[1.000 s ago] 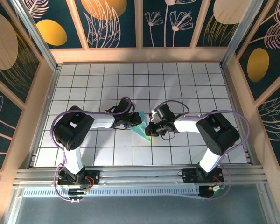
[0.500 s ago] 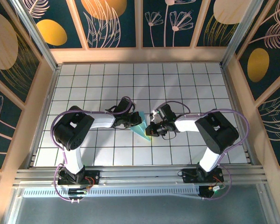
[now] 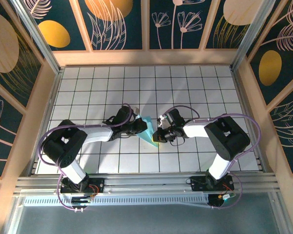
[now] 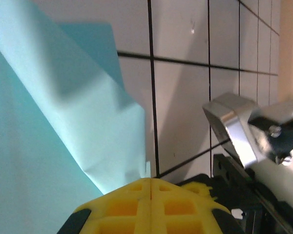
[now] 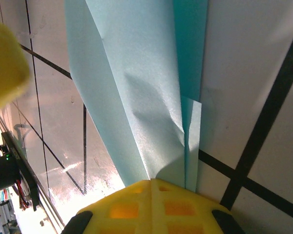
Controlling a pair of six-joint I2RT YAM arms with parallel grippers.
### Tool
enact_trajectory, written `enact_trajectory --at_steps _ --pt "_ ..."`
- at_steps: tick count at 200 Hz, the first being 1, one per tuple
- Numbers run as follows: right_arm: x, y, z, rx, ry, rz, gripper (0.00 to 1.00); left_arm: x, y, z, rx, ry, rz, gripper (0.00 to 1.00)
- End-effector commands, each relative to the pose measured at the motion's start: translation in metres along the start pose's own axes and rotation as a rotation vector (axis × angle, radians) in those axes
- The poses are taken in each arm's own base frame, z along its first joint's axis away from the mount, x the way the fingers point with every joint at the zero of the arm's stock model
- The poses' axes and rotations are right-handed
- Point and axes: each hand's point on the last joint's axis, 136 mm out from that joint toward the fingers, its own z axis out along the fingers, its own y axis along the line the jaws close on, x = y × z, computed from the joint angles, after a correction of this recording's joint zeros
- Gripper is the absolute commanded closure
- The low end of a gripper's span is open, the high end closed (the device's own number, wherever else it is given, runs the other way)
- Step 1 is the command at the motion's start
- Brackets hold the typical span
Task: Fold a paper plane with a square sheet of paper (fold left side to right side)
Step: Fourth fold the wing at the center of the table.
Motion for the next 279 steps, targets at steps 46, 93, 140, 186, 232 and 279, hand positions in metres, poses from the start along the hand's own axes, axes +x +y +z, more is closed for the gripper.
enact_trajectory --at_steps 46,93,140,186,232,279 --pt "0.033 -0.055 0.003 0.208 0.089 0.121 1.0 0.006 0.002 0.031 0.023 0.041 -0.04 1.0" --pt "0.035 -0.056 0.001 0.225 0.102 0.122 1.0 0.003 0.027 0.039 -0.092 0.025 -0.051 1.0" --pt "0.04 -0.058 0.002 0.243 0.122 0.124 1.0 0.0 0.047 0.042 -0.164 0.014 -0.064 1.0" --pt "0.044 -0.06 0.002 0.254 0.139 0.129 1.0 -0.013 0.063 0.035 -0.178 -0.009 -0.091 1.0" --pt "0.047 -0.059 0.004 0.256 0.157 0.128 1.0 -0.04 0.081 0.026 -0.211 -0.048 -0.086 1.0" --pt "0.047 -0.057 0.003 0.252 0.157 0.127 1.0 -0.076 0.101 0.018 -0.264 -0.103 -0.059 1.0"
